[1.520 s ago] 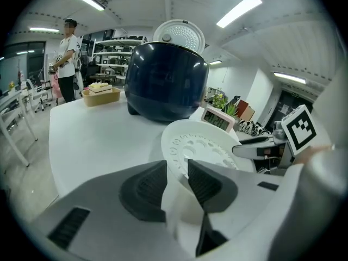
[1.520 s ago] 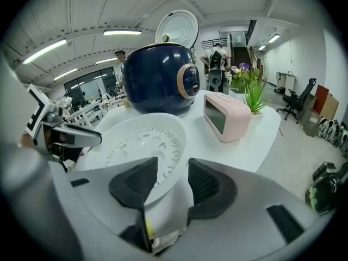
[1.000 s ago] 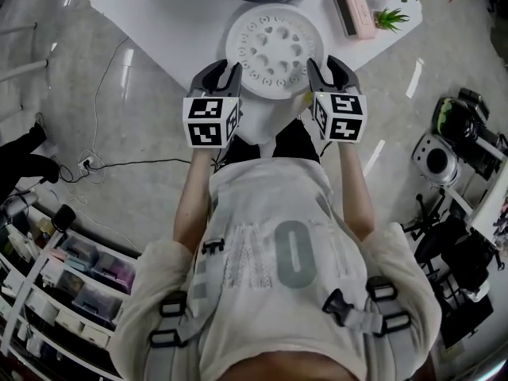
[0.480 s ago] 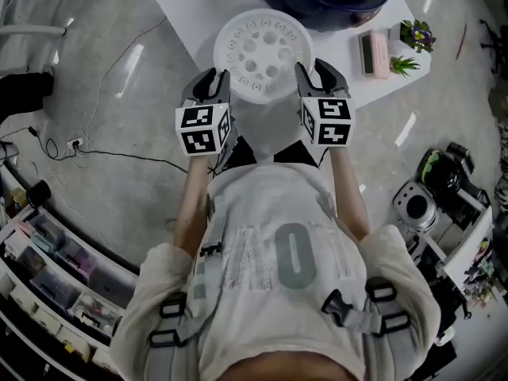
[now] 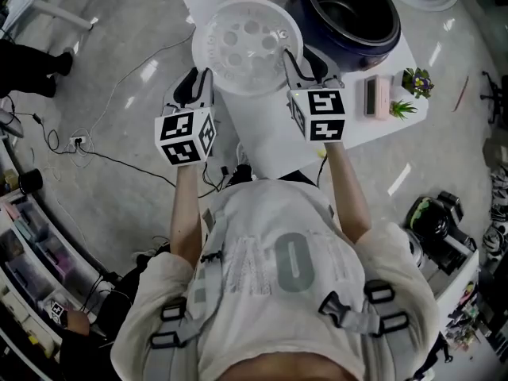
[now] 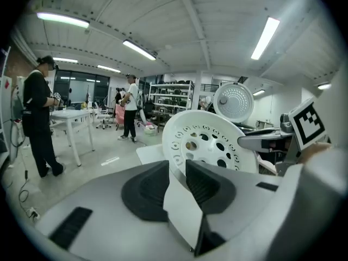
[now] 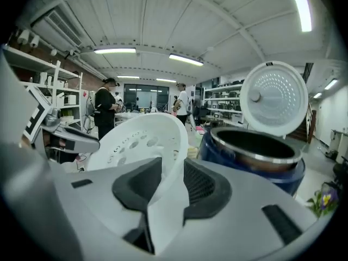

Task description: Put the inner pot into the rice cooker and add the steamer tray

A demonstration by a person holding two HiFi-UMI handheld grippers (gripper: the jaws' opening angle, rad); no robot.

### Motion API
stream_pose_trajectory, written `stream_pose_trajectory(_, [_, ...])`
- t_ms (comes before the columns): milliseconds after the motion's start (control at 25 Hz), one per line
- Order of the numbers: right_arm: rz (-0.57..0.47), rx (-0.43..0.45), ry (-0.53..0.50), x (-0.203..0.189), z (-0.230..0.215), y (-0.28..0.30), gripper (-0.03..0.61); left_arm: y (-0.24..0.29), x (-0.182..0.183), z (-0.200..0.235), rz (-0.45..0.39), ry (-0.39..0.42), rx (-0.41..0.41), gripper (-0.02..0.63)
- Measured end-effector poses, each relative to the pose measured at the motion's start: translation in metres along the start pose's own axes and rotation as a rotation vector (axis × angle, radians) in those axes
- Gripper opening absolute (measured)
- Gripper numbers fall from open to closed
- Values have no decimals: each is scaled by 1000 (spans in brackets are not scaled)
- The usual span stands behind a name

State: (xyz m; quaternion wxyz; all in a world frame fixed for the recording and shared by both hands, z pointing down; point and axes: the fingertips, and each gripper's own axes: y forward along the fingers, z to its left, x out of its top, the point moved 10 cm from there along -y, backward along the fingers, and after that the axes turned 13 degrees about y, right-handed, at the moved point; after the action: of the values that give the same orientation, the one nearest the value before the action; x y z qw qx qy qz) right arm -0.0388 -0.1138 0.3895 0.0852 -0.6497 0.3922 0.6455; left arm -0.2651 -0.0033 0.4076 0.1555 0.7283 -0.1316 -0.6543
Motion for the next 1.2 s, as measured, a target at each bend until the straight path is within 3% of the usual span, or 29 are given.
stream_pose_trajectory(280, [-175, -8, -56, 90, -9, -13, 141, -2, 99, 12, -217, 96, 43, 103])
stream_pose_trajectory(560, [-253, -120, 38, 153, -72, -43, 146, 35, 205, -19, -333, 247, -75, 101])
stream_pose_trajectory(840, [-96, -266, 152, 153, -154, -61, 158, 101, 251, -83, -258, 339, -240, 101])
stream_pose_trajectory(1040, [-8, -336, 145, 132, -186, -53, 166, 147, 239, -110, -155, 358, -300, 101])
stream_pose_trajectory(1200, [37, -328, 144, 116, -200, -44, 170, 171, 223, -119, -84, 340, -317, 101])
